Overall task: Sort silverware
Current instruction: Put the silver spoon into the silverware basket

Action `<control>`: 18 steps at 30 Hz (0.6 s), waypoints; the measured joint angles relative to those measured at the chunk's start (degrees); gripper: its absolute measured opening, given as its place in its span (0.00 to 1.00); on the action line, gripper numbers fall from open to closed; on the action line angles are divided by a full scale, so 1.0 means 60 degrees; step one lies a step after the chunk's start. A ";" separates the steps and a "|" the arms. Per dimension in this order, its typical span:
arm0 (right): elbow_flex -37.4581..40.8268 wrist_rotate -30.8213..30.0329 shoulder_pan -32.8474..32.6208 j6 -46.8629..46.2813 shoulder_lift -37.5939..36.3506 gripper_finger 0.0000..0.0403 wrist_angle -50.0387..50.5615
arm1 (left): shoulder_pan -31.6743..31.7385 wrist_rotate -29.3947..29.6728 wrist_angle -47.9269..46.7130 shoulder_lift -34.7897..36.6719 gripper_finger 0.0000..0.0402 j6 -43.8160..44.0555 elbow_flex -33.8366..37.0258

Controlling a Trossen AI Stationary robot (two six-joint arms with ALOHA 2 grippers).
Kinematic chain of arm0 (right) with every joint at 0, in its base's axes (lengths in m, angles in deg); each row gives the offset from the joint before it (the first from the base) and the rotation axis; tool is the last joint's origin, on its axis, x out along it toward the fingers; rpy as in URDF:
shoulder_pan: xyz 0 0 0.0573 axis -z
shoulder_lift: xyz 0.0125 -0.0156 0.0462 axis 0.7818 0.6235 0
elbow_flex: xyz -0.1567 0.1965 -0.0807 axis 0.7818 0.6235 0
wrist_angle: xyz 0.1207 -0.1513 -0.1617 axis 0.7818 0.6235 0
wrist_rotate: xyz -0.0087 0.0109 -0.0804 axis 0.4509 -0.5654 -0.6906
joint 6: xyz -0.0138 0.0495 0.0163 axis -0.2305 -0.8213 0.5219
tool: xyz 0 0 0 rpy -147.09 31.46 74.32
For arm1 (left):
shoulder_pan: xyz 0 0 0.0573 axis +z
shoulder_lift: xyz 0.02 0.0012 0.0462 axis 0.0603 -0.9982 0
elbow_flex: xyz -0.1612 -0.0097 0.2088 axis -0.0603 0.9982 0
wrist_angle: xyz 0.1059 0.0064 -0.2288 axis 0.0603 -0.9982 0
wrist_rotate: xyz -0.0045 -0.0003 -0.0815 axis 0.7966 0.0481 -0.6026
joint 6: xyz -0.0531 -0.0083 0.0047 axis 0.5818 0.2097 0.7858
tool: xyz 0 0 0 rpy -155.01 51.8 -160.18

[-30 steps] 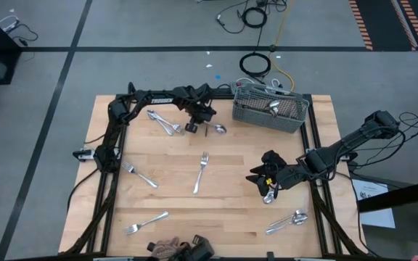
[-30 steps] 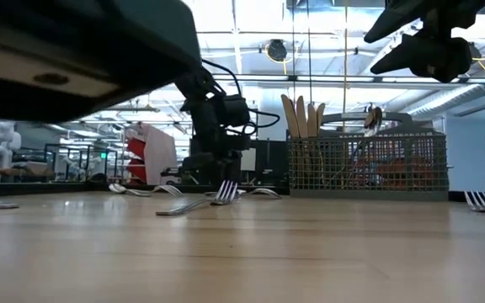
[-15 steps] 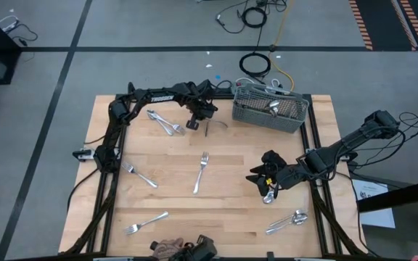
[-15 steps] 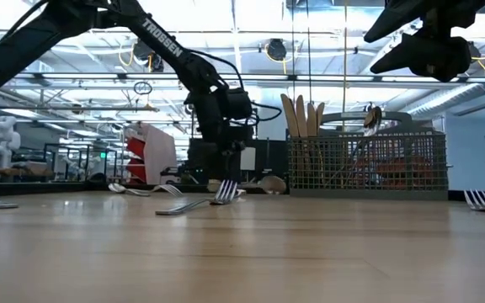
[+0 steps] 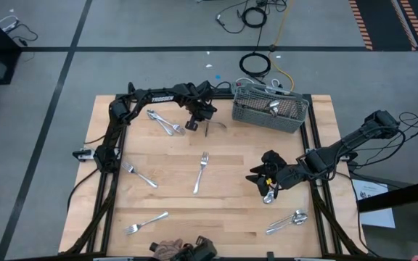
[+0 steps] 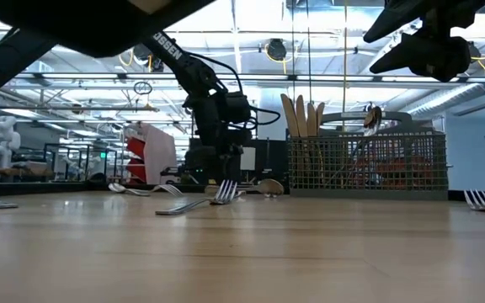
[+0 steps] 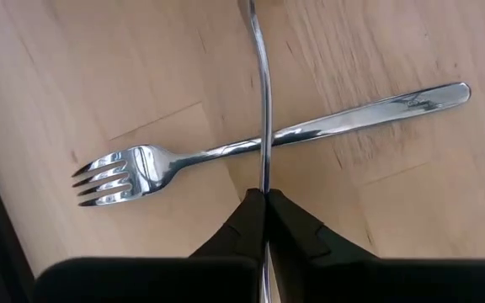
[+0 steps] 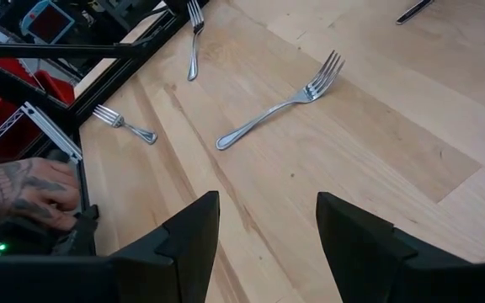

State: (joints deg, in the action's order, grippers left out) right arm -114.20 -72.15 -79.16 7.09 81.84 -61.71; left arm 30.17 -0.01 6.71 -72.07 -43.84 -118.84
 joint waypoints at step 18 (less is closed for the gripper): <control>0.0000 0.0246 0.0001 -0.0098 0.0000 0.47 -0.0084 | 0.0000 0.0011 0.0214 -0.0204 0.04 0.0513 -0.0022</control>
State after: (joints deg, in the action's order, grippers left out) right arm -114.20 -70.67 -79.16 6.50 81.84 -62.21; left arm 30.17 0.06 7.99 -73.30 -40.76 -118.97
